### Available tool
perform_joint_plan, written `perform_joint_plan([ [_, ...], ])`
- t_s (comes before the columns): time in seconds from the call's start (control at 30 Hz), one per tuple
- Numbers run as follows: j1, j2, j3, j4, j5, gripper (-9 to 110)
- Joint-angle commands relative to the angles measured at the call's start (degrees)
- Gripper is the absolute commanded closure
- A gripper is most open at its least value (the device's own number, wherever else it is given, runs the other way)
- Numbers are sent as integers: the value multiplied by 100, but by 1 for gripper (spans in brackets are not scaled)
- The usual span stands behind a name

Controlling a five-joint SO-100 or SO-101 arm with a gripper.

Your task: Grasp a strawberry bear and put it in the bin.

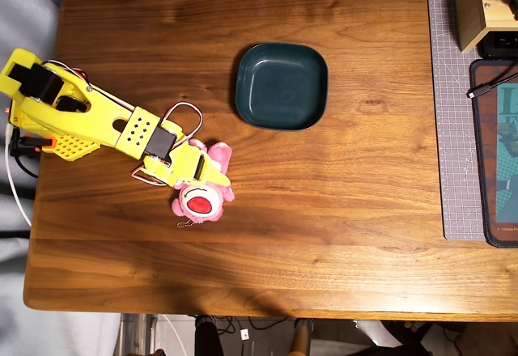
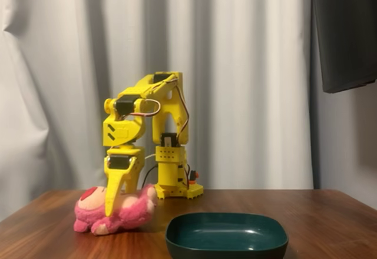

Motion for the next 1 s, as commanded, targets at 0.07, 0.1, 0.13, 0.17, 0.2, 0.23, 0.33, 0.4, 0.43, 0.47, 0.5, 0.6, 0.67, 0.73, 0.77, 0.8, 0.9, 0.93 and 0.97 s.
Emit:
perform_joint_plan([
  [0.07, -18, 26, -299, -62, -18, 98],
  [0.1, 0, 26, -308, -70, -18, 100],
  [0.13, 9, 26, -325, -70, -18, 101],
  [0.17, 9, 26, -343, -62, 18, 101],
  [0.2, 9, 26, -369, -53, 35, 101],
  [0.23, 18, 44, -396, -18, 35, 101],
  [0.33, 105, 343, -536, 211, 79, 101],
  [0.4, 272, 861, -606, 431, 246, 102],
  [0.43, 378, 1169, -659, 571, 325, 102],
  [0.47, 519, 1468, -756, 729, 431, 102],
  [0.5, 694, 1714, -896, 932, 536, 102],
  [0.6, 1257, 2101, -1582, 1564, 826, 102],
  [0.67, 1547, 2109, -2162, 1916, 1011, 102],
  [0.73, 1767, 2092, -2610, 2021, 1160, 102],
  [0.77, 1854, 2057, -2830, 2039, 1195, 102],
  [0.8, 1942, 2021, -3015, 2030, 1213, 102],
  [0.9, 2065, 1863, -3278, 1635, 1222, 102],
  [0.93, 2092, 1758, -3322, 1459, 1222, 102],
  [0.97, 2136, 1600, -3401, 1345, 1222, 102],
])
